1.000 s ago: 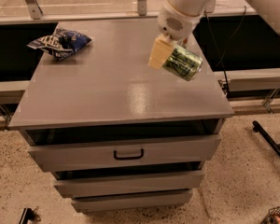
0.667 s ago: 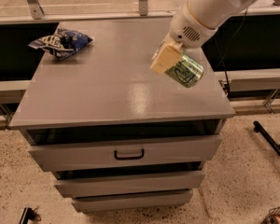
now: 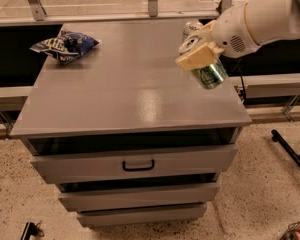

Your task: Place green can upright

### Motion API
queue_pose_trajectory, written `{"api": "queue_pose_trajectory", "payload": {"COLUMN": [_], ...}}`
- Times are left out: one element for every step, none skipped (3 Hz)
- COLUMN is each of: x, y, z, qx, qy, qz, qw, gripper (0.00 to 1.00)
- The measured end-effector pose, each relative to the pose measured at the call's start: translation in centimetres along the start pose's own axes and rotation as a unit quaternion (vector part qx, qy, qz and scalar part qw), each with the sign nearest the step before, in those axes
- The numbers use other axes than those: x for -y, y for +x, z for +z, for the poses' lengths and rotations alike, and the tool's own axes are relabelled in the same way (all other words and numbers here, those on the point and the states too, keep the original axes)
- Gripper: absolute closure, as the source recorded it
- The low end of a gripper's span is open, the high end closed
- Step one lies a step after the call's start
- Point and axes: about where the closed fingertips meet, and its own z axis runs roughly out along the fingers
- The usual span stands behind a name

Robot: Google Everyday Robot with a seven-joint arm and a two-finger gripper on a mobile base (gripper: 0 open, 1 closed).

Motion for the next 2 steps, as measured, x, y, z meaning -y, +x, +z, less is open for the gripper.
{"api": "queue_pose_trajectory", "payload": {"x": [0.1, 2.2], "y": [0.1, 1.7], "z": [0.5, 0.3], "qx": [0.005, 0.109], "qy": [-0.011, -0.030], "qz": [0.002, 0.041], "qw": [0.9999, 0.9927], "gripper": [1.00, 1.00]}}
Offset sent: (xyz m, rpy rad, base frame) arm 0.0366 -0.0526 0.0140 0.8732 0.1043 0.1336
